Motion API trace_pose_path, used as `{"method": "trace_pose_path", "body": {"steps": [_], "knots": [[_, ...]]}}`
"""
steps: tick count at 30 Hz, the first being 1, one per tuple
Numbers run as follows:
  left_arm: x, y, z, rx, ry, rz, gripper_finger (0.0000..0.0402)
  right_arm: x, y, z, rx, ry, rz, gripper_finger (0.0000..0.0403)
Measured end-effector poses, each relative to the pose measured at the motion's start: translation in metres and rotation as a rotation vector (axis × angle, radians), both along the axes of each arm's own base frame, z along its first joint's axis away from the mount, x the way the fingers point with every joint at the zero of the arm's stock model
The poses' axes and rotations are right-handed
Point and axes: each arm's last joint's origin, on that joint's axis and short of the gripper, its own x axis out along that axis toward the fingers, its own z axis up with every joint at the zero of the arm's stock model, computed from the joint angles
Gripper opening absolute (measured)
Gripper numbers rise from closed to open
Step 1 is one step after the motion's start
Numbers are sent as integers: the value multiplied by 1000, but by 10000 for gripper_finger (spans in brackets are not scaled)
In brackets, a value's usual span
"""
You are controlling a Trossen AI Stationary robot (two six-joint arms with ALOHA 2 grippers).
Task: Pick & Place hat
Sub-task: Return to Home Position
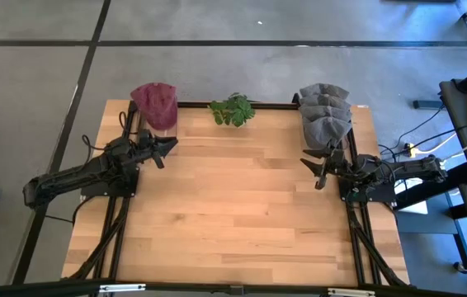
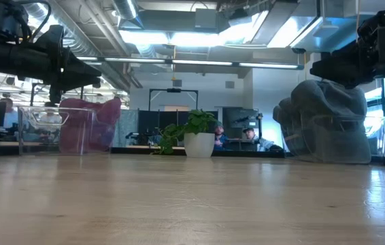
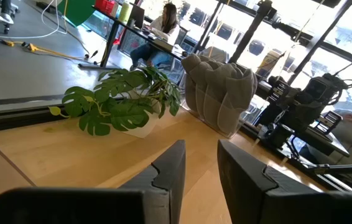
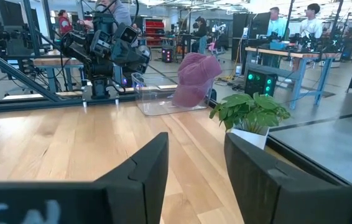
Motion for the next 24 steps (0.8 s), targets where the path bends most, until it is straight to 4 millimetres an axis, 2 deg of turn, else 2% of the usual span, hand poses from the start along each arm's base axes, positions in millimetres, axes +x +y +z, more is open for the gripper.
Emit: {"method": "trace_pose_path", "body": {"steps": [24], "knots": [[0, 0, 0, 0, 0, 0, 88, 0, 0, 0, 2, -1, 0, 157]]}}
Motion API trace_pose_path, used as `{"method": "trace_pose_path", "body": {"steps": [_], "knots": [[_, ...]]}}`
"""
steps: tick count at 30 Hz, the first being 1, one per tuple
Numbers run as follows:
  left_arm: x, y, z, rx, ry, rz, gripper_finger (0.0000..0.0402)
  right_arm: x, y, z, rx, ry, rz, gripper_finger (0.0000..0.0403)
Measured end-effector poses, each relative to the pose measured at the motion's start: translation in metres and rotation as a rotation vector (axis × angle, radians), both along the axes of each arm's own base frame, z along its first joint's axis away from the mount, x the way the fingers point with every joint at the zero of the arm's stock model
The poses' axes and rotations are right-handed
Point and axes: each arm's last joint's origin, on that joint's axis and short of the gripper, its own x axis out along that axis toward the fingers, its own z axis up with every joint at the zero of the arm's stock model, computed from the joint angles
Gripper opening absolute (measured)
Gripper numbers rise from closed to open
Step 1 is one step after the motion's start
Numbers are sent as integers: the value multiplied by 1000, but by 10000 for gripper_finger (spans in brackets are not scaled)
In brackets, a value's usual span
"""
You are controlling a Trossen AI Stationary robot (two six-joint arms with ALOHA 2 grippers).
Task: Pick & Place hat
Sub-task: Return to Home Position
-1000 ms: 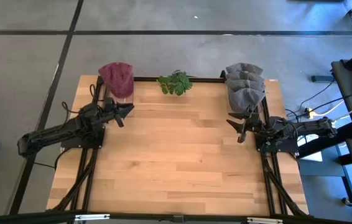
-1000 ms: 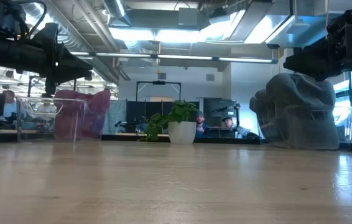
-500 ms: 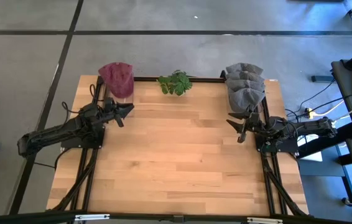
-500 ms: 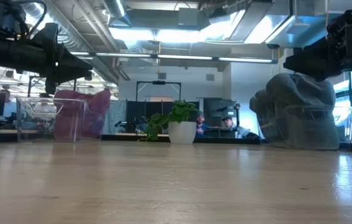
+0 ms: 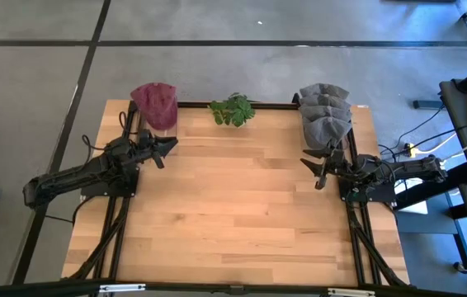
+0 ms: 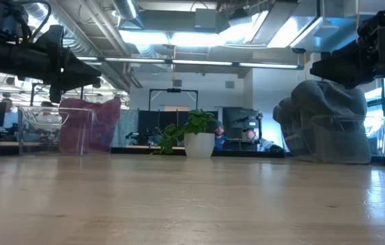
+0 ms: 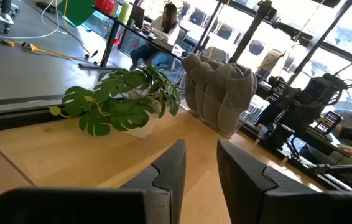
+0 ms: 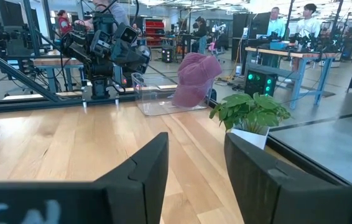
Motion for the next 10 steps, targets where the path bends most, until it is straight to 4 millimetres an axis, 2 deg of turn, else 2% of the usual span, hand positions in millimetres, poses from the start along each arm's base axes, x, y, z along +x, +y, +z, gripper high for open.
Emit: {"method": "trace_pose_path", "body": {"steps": [10], "knots": [[0, 0, 0, 0, 0, 0, 89, 0, 0, 0, 1, 0, 0, 157]]}}
